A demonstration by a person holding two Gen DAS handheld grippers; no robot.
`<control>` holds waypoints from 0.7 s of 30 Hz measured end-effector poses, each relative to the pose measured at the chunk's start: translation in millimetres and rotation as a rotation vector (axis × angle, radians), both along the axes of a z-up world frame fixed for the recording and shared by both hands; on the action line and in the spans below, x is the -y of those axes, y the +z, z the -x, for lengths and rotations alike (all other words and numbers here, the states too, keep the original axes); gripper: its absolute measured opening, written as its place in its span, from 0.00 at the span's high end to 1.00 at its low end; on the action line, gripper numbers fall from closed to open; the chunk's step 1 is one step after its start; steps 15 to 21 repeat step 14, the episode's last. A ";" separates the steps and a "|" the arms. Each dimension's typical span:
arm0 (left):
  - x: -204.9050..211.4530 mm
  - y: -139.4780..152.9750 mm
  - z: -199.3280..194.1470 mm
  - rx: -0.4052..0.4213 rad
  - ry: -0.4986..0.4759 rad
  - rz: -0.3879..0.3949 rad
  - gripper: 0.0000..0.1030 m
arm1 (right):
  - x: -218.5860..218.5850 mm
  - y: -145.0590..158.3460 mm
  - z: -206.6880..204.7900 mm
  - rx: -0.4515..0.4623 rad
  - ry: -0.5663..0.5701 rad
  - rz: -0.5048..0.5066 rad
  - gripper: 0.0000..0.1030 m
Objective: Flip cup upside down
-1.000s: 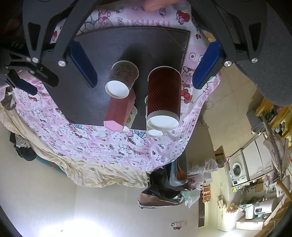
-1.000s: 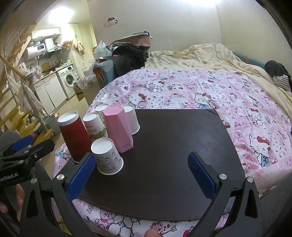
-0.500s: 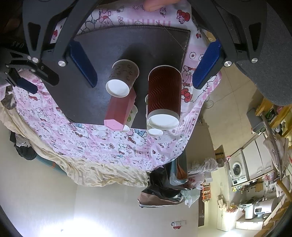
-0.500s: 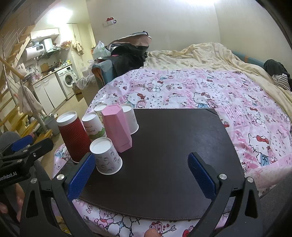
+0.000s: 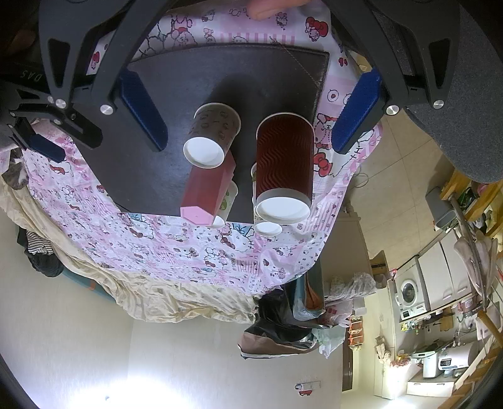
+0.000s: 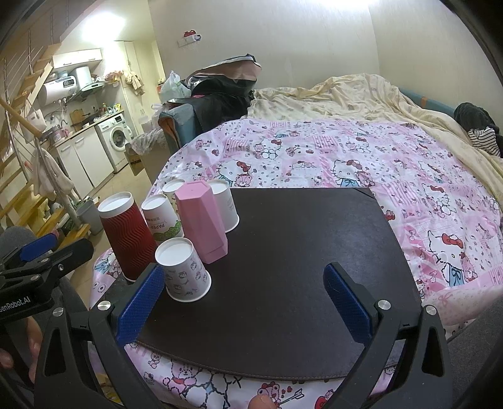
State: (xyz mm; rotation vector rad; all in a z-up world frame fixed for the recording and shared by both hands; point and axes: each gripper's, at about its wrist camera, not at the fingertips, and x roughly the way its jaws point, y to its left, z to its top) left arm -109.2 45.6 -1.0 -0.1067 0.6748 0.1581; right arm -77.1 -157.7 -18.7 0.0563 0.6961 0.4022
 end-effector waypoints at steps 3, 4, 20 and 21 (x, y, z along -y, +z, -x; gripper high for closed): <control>0.2 0.1 0.2 -0.001 0.000 -0.001 0.00 | 0.2 0.1 -0.2 -0.001 -0.001 -0.001 0.00; -0.3 0.4 -0.2 -0.001 0.000 0.000 0.00 | 0.3 0.0 -0.3 -0.001 -0.001 -0.001 0.00; 1.4 1.2 -0.1 -0.002 -0.002 0.008 0.00 | 0.1 0.8 0.2 0.000 0.002 0.001 0.00; 1.4 1.2 -0.1 -0.002 -0.002 0.008 0.00 | 0.1 0.8 0.2 0.000 0.002 0.001 0.00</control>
